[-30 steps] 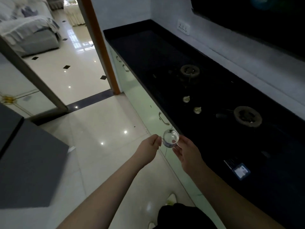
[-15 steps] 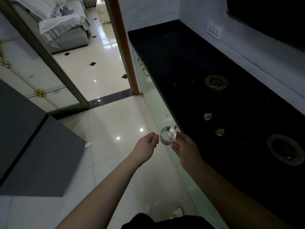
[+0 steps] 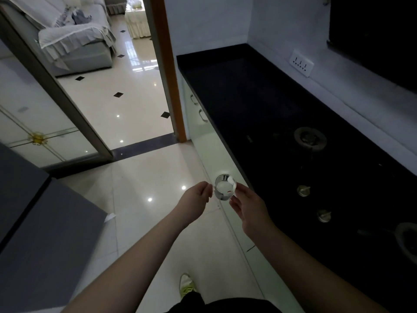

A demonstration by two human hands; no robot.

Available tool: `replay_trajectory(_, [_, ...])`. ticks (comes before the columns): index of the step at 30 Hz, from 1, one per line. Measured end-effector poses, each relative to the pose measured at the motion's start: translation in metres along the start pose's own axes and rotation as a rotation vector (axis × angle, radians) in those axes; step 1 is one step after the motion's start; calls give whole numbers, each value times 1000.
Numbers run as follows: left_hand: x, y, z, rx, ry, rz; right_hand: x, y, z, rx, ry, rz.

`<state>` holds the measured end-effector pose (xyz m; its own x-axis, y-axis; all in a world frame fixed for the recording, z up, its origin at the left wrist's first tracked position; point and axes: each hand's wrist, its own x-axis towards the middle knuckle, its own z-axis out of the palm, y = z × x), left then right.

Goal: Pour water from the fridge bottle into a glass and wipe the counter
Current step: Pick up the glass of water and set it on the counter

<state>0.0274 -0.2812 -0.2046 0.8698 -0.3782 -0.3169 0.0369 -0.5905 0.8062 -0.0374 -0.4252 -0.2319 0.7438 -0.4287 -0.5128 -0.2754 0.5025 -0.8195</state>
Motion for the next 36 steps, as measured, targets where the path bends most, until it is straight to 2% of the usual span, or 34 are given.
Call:
replay_trajectory(13, [82,-13,-89,3,-53,60,46,-15,103,47,108,-37])
replay_trajectory(26, [197,-1,-105,70,-112,32,153,-38,133,-40,168,-70])
replay_trajectory(36, [285,26,-120,77,-128,37,230,-85,161,-32,216,-59])
